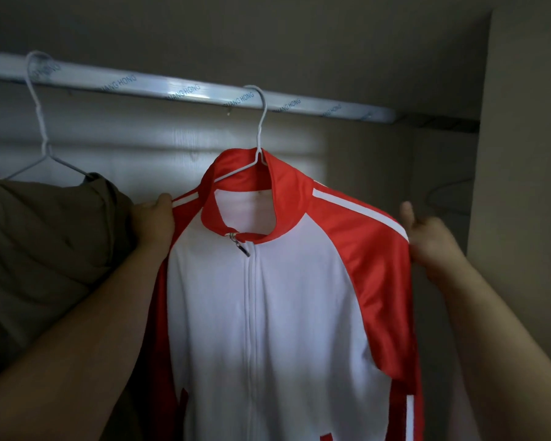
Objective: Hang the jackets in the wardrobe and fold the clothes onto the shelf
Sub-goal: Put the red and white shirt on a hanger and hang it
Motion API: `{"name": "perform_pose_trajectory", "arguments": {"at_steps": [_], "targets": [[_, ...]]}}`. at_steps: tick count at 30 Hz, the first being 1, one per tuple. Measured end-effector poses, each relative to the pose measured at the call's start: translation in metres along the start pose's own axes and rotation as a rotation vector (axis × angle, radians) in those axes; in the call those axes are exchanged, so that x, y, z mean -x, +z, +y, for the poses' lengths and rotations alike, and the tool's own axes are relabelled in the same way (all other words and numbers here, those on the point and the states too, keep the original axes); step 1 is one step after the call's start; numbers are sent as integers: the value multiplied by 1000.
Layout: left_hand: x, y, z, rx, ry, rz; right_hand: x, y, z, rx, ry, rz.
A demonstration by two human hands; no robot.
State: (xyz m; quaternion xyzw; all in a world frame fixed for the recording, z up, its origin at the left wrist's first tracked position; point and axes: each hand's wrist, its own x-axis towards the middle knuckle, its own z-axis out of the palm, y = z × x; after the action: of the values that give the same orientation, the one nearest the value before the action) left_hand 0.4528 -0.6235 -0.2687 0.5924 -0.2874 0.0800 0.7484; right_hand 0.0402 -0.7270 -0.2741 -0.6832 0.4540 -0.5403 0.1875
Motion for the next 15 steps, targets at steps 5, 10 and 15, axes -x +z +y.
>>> {"name": "perform_pose_trajectory", "arguments": {"at_steps": [5, 10, 15], "targets": [[3, -2, -2, -13, 10, -51, 6, -4, -36, -247, -142, -56], [6, -10, -20, 52, -63, -25, 23, -10, -54, 215, -728, 153], [7, -17, -42, -21, -203, 15, 32, -3, -51, 351, -789, 172]]}}
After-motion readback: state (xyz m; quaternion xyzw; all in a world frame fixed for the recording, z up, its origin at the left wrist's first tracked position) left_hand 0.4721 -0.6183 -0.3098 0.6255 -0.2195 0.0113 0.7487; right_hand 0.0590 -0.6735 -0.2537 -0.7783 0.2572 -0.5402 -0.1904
